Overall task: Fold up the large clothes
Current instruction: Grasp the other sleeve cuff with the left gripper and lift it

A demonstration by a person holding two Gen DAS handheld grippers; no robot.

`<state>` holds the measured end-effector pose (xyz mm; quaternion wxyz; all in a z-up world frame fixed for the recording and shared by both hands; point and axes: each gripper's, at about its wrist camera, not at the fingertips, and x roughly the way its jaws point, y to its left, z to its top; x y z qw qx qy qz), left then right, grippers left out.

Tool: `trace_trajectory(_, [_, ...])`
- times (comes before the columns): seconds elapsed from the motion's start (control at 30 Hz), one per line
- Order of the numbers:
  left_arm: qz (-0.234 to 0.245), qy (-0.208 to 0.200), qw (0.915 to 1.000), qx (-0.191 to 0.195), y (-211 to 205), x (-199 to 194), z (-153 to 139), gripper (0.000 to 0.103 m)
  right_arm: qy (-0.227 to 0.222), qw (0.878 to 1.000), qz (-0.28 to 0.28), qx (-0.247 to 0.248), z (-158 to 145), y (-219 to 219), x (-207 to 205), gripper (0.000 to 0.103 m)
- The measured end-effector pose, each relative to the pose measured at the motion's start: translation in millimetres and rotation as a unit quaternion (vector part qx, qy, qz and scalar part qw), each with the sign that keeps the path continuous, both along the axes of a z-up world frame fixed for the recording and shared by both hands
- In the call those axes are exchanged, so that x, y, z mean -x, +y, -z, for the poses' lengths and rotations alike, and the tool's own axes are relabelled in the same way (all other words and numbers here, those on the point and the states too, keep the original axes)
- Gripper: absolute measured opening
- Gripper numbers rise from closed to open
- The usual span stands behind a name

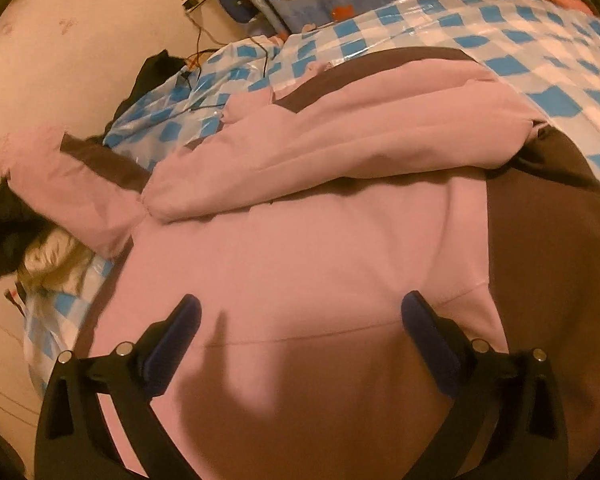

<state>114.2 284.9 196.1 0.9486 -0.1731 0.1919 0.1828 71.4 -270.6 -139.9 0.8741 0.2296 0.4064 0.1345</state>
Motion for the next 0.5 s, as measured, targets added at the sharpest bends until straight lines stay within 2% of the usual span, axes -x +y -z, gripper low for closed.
trace_trajectory(0.1, [-0.036,0.034,0.9986,0.016,22,-27,2,0.094,0.005,1.0,0.007,-0.026,1,-8,1,0.097])
trace_trajectory(0.13, [-0.049,0.04,0.9975,0.031,30,-35,5,0.094,0.007,0.999,0.009,-0.038,1,-10,0,0.097])
trace_trajectory(0.23, [-0.092,0.045,0.9938,0.043,46,-50,6,0.094,0.011,0.998,0.011,-0.059,1,-14,-1,0.097])
trace_trajectory(0.33, [-0.101,0.039,0.9919,0.067,57,-60,8,0.094,0.014,0.997,0.013,-0.076,0,-17,-1,0.097])
trace_trajectory(0.4, [-0.093,0.048,0.9929,0.056,57,-72,7,0.094,0.015,0.996,0.014,-0.083,1,-18,-1,0.097])
trace_trajectory(0.43, [-0.081,0.053,0.9937,0.056,56,-77,7,0.089,0.016,0.996,0.014,-0.088,1,-19,-1,0.097])
trace_trajectory(0.47, [-0.069,0.055,0.9942,0.061,56,-81,9,0.052,0.016,0.995,0.015,-0.093,0,-20,-1,0.097])
trace_trajectory(0.5, [-0.043,0.063,0.9938,0.081,57,-87,12,0.036,0.016,0.995,0.014,-0.099,0,-20,-1,0.097])
